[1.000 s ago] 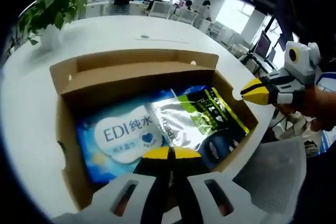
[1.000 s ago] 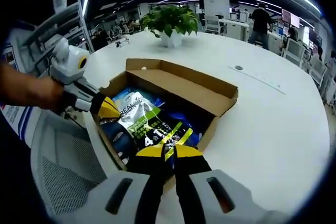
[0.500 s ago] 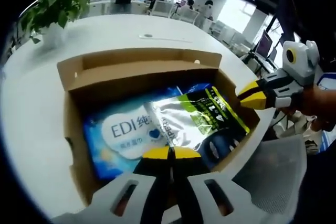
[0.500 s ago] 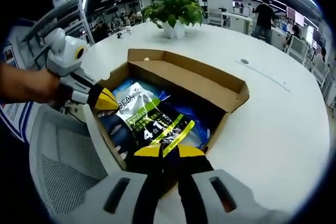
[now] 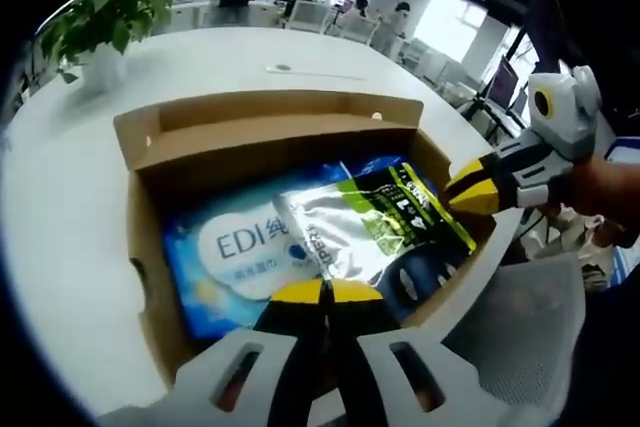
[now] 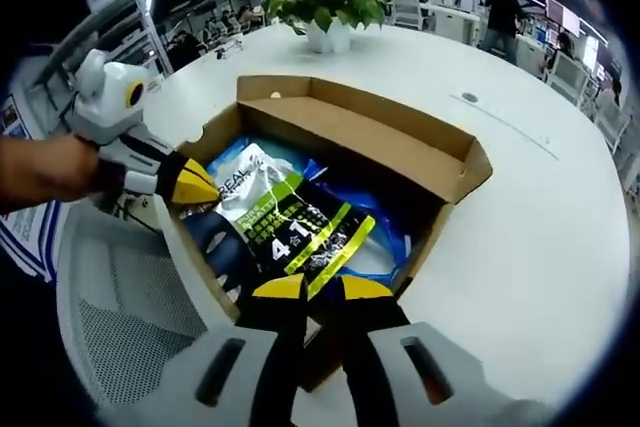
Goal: Operate the shoe box by opening the lid, removing the specified soft item, and placing it in the target area until the item is outside and the box remains undamaged.
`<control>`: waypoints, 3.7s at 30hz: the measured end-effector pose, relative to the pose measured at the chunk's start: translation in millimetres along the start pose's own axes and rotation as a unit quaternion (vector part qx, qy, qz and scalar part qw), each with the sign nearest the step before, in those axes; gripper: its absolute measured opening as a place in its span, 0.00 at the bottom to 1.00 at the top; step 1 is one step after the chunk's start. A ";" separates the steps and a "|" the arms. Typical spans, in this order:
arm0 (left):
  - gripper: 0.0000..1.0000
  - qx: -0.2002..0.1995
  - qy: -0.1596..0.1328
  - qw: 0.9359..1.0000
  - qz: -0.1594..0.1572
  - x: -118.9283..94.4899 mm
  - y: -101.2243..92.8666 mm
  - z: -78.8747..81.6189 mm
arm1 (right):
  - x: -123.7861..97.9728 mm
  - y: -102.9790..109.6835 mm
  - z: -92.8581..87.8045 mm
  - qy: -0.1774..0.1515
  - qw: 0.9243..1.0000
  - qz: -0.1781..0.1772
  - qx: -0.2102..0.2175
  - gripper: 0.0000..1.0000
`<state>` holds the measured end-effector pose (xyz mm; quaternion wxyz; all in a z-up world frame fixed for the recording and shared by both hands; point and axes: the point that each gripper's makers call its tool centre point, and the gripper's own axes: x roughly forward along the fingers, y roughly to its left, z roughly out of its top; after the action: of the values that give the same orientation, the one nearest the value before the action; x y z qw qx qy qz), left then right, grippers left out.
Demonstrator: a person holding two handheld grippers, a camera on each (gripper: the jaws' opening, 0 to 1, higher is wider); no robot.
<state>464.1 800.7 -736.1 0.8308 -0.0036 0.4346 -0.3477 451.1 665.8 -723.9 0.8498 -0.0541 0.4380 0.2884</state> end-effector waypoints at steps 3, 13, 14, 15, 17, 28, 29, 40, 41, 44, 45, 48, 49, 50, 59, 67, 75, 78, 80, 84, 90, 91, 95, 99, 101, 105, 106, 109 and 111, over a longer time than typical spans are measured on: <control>0.00 0.001 -0.002 1.000 0.001 -0.2 -0.3 -0.2 | 2.1 1.4 -2.6 0.010 1.000 0.003 0.000 0.09; 0.00 0.000 -0.002 1.000 0.001 -0.3 -0.7 -0.6 | 6.7 4.3 -6.9 0.026 1.000 0.012 0.003 0.06; 0.00 0.000 -0.003 1.000 0.001 -0.4 -0.7 -0.4 | 6.6 4.2 -6.6 0.026 1.000 0.012 0.004 0.06; 0.00 0.000 -0.003 1.000 0.001 -0.4 -0.5 -0.3 | 6.5 3.5 -6.6 0.026 1.000 0.011 0.004 0.05; 0.00 0.000 -0.003 1.000 0.000 -0.3 -0.3 -0.2 | 6.4 2.6 -6.1 0.026 1.000 0.010 0.007 0.05; 0.00 -0.001 -0.001 1.000 0.001 -0.5 0.4 -0.9 | 10.8 2.3 -6.8 0.027 0.999 0.013 0.015 0.06; 0.00 -0.001 -0.001 1.000 0.001 -0.6 1.1 -0.9 | 11.3 2.1 -6.2 0.025 0.999 0.016 0.023 0.06; 0.00 -0.001 0.000 1.000 0.002 0.3 3.1 -1.9 | 11.9 1.5 -6.4 0.006 0.999 0.014 0.044 0.02; 0.00 -0.001 0.000 1.000 0.002 0.3 3.1 -2.1 | 13.1 1.2 -8.2 0.019 0.999 0.007 0.026 0.02; 0.00 -0.001 0.001 1.000 0.001 0.2 3.3 -2.5 | 18.5 3.3 -6.5 0.026 1.000 -0.002 0.015 0.05; 0.00 -0.001 0.001 1.000 0.001 0.3 3.3 -2.9 | 19.2 3.0 -7.6 0.030 0.999 -0.003 0.012 0.05; 0.00 -0.001 0.001 1.000 0.001 0.1 3.2 -2.9 | 19.6 1.3 -8.6 0.035 0.999 -0.007 0.007 0.06; 0.00 0.000 0.002 1.000 0.001 0.2 3.2 -3.1 | 19.4 0.6 -8.6 0.035 0.999 -0.007 0.008 0.06; 0.00 0.000 0.002 1.000 0.001 0.2 3.3 -3.0 | 19.4 0.0 -8.1 0.034 0.999 -0.005 0.012 0.06; 0.00 -0.001 0.001 1.000 0.002 -0.2 5.1 -3.8 | 21.3 4.2 -4.6 0.019 0.997 0.023 0.074 0.13; 0.00 0.000 0.002 1.000 0.003 0.4 5.7 -3.5 | 19.7 7.5 -4.4 0.006 0.996 0.034 0.080 0.08; 0.00 0.001 0.002 1.000 0.003 0.7 5.5 -4.3 | 11.7 6.5 6.0 -0.042 0.992 0.053 0.106 0.01; 0.00 0.002 0.003 1.000 0.003 1.5 4.0 -4.1 | 13.6 10.9 7.1 -0.045 0.992 0.061 0.105 0.01; 0.00 0.005 0.004 1.000 0.004 2.3 2.6 -4.0 | 16.2 14.4 7.2 -0.045 0.991 0.066 0.108 0.02; 0.00 0.004 0.003 1.000 0.003 1.4 2.7 -3.1 | 19.0 13.2 3.8 -0.036 0.992 0.059 0.106 0.01; 0.00 0.006 -0.001 1.000 0.002 -0.1 1.8 -1.7 | 21.0 12.2 2.0 -0.027 0.994 0.051 0.094 0.00; 0.00 0.006 -0.001 1.000 0.002 -0.3 1.6 -1.6 | 20.9 12.0 2.0 -0.027 0.994 0.050 0.093 0.00; 0.00 0.008 -0.005 1.000 0.002 -2.1 1.3 -0.5 | 20.1 12.4 2.3 -0.027 0.994 0.050 0.091 0.00; 0.00 0.010 -0.009 1.000 0.003 -5.7 -0.4 1.9 | 19.3 12.5 2.5 -0.027 0.994 0.048 0.089 0.00; 0.00 0.013 -0.010 1.000 0.003 -7.7 -1.4 3.6 | 18.9 12.7 2.8 -0.027 0.995 0.047 0.088 0.00; 0.00 0.018 -0.017 1.000 0.000 -12.7 -4.3 8.1 | 14.9 12.5 5.7 -0.031 0.995 0.040 0.088 0.00; 0.00 0.021 -0.015 1.000 -0.001 -13.3 -5.6 8.4 | 13.8 12.5 6.4 -0.032 0.995 0.038 0.088 0.00; 0.00 0.023 -0.017 1.000 -0.003 -16.0 -7.5 11.9 | 10.8 11.8 8.4 -0.034 0.995 0.032 0.086 0.00; 0.00 0.023 -0.019 1.000 -0.005 -17.3 -8.2 13.3 | 9.1 11.2 9.9 -0.035 0.995 0.031 0.087 0.00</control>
<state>462.4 800.6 -712.9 0.8368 0.0065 0.4109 -0.3619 456.3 682.6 -723.2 0.8566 0.0442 0.4328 0.2773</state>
